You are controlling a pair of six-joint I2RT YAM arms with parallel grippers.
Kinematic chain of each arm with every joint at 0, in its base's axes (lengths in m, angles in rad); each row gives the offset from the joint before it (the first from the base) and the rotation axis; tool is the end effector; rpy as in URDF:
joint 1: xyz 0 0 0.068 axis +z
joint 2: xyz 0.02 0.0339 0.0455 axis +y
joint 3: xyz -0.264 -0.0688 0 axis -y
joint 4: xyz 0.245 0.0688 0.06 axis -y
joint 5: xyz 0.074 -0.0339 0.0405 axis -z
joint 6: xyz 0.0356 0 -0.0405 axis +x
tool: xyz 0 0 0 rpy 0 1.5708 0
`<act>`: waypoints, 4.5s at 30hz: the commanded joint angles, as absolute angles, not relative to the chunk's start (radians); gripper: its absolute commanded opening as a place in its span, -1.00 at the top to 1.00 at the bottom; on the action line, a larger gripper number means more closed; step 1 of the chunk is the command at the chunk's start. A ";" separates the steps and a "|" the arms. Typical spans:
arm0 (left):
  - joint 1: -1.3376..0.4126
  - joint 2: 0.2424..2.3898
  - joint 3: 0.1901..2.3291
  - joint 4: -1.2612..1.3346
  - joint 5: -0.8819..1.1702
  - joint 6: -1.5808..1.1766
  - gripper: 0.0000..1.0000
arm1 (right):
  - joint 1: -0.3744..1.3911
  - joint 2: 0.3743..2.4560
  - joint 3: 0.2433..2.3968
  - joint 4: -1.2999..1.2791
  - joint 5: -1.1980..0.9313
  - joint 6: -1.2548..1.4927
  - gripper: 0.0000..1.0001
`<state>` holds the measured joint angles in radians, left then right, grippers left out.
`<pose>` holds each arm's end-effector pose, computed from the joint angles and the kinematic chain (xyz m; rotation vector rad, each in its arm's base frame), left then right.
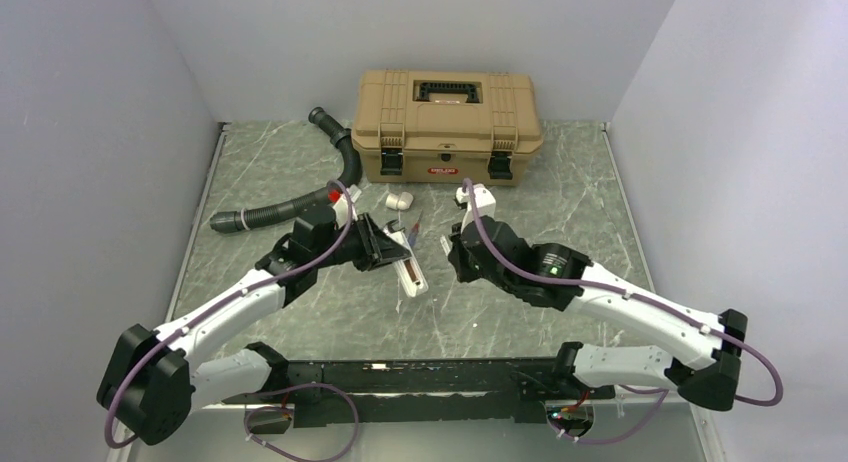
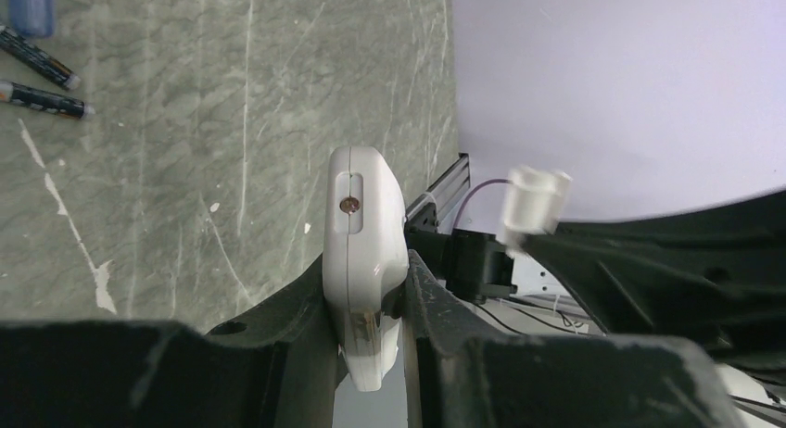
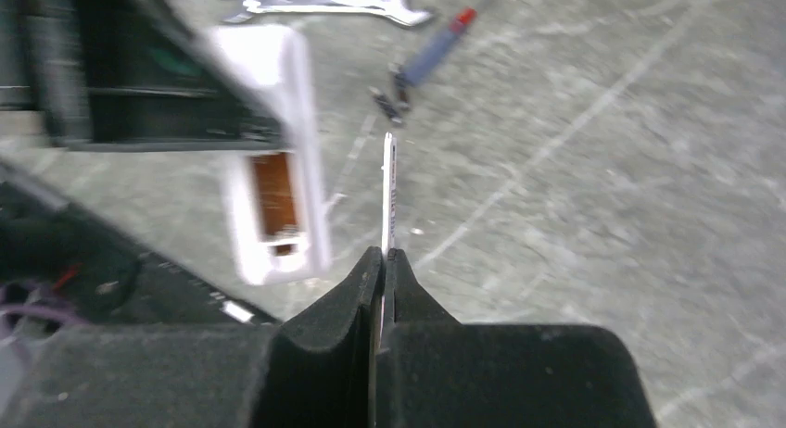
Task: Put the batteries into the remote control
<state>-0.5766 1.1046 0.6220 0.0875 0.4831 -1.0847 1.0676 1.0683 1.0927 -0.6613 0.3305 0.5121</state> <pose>0.1952 -0.1467 0.2482 -0.2069 2.2597 -1.4739 0.1176 0.1897 0.3468 -0.4274 2.1771 0.5321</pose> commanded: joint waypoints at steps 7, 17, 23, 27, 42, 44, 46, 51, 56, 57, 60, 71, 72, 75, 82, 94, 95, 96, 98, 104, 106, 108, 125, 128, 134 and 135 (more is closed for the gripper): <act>-0.524 0.937 0.682 -0.101 0.426 -0.979 1.00 | 1.032 1.369 0.984 -0.809 0.640 0.696 1.00; -0.413 0.833 0.618 -0.156 0.474 -0.957 1.00 | 1.029 1.642 1.006 -0.837 0.699 0.741 1.00; -0.347 0.789 0.595 -0.209 0.487 -0.929 1.00 | 1.028 1.683 0.986 -0.814 0.684 0.736 1.00; -0.305 0.766 0.580 -0.232 0.506 -0.917 1.00 | 1.028 1.698 0.973 -0.801 0.668 0.730 0.95; -0.278 0.760 0.578 -0.247 0.510 -0.913 1.00 | 1.028 1.696 0.947 -0.722 0.587 0.671 0.33; -0.276 0.764 0.581 -0.254 0.508 -0.907 1.00 | 1.028 1.666 0.948 -0.709 0.572 0.661 0.25; -0.273 0.768 0.583 -0.255 0.510 -0.905 1.00 | 1.028 1.630 0.951 -0.686 0.556 0.648 0.19; -0.264 0.774 0.587 -0.269 0.510 -0.897 1.00 | 1.026 1.523 0.969 -0.628 0.509 0.594 0.07; -0.250 0.758 0.589 -0.289 0.506 -0.887 1.00 | 0.993 1.452 1.007 -0.584 0.469 0.556 -0.01; -0.246 0.756 0.590 -0.293 0.506 -0.886 1.00 | 0.978 1.447 1.014 -0.577 0.445 0.556 -0.01; -0.238 0.745 0.598 -0.307 0.506 -0.878 1.00 | 0.922 1.439 1.016 -0.520 0.361 0.552 -0.01; -0.227 0.730 0.595 -0.325 0.518 -0.876 1.00 | 0.883 1.516 0.963 -0.156 0.076 0.256 0.11; -0.227 0.728 0.595 -0.328 0.514 -0.876 1.00 | 0.880 1.512 0.940 -0.111 0.023 0.223 0.12; -0.225 0.722 0.597 -0.338 0.508 -0.870 1.00 | 0.873 1.526 0.935 -0.045 -0.105 0.148 0.14; -0.223 0.704 0.584 -0.338 0.502 -0.884 1.00 | 0.870 1.647 1.005 -0.064 -0.138 0.105 0.20; -0.220 0.710 0.589 -0.343 0.503 -0.874 1.00 | 0.871 1.699 0.997 -0.047 -0.037 0.142 0.14; -0.219 0.712 0.589 -0.343 0.502 -0.874 1.00 | 0.869 1.705 0.996 -0.046 -0.035 0.140 0.13; -0.219 0.713 0.589 -0.343 0.502 -0.875 1.00 | 0.870 1.712 0.998 -0.045 -0.032 0.140 0.12; -0.219 0.713 0.588 -0.339 0.502 -0.877 1.00 | 0.871 1.728 1.001 -0.046 -0.027 0.139 0.11; -0.218 0.715 0.592 -0.342 0.501 -0.879 1.00 | 0.867 1.763 1.009 -0.033 -0.026 0.138 0.10; -0.218 0.713 0.592 -0.344 0.499 -0.877 1.00 | 0.864 1.773 1.012 -0.029 -0.029 0.138 0.10; -0.218 0.715 0.592 -0.345 0.500 -0.879 1.00 | 0.864 1.784 1.015 -0.028 -0.032 0.140 0.09; -0.212 0.719 0.592 -0.343 0.504 -0.876 1.00 | 0.862 1.829 1.044 -0.041 -0.053 0.155 0.06; -0.210 0.719 0.592 -0.343 0.503 -0.877 1.00 | 0.862 1.833 1.049 -0.041 -0.065 0.155 0.09; -0.208 0.723 0.594 -0.342 0.508 -0.879 1.00 | 0.862 1.832 1.058 -0.046 -0.081 0.156 0.12; -0.209 0.724 0.595 -0.343 0.508 -0.879 1.00 | 0.862 1.830 1.060 -0.048 -0.082 0.157 0.13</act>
